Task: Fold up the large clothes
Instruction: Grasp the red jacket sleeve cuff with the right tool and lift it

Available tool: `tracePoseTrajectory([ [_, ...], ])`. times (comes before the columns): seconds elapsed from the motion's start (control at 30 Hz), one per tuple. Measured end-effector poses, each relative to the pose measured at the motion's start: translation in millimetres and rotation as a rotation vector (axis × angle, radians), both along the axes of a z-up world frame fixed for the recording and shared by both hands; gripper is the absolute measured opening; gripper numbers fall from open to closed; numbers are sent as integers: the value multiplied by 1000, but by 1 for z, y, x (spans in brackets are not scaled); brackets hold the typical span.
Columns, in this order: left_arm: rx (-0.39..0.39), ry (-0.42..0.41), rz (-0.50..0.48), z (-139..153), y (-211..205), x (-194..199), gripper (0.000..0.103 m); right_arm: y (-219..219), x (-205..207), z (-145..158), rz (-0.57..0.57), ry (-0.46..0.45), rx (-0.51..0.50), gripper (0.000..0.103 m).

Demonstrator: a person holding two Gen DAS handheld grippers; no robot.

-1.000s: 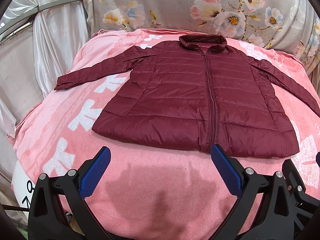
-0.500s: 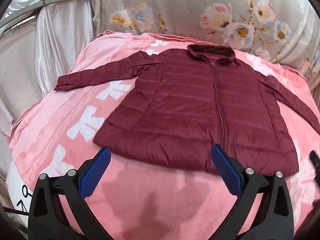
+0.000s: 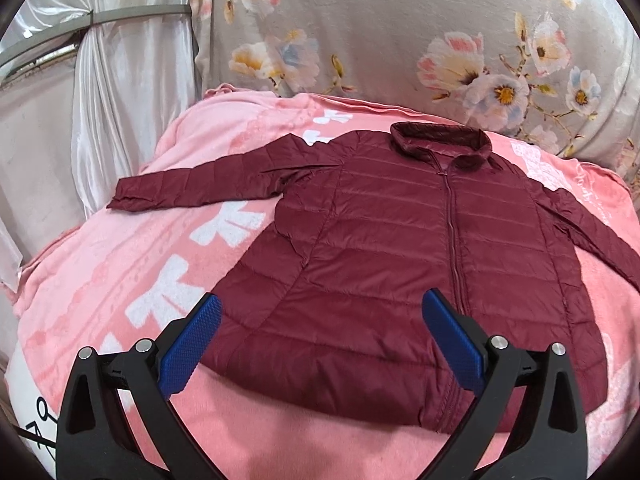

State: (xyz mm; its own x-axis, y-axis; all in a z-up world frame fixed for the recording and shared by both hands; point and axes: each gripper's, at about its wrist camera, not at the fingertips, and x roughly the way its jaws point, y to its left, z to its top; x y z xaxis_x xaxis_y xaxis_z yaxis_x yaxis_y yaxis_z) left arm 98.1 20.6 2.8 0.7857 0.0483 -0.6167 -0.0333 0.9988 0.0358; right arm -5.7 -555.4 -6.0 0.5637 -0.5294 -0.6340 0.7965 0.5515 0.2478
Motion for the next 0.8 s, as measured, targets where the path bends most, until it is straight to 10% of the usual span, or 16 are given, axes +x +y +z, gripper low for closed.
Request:
tracePoseTrajectory([
  [0.47,30,112,12,-25,-6,24,98,-77,11,-45,-176,-72,189,86],
  [0.7,36,116,1,-28,-5,28,98,-97,30,-39,-176,-107,217,11],
  [0.8,32,112,6,-27,-4,29,98,-82,44,-7,-120,-193,175,7],
])
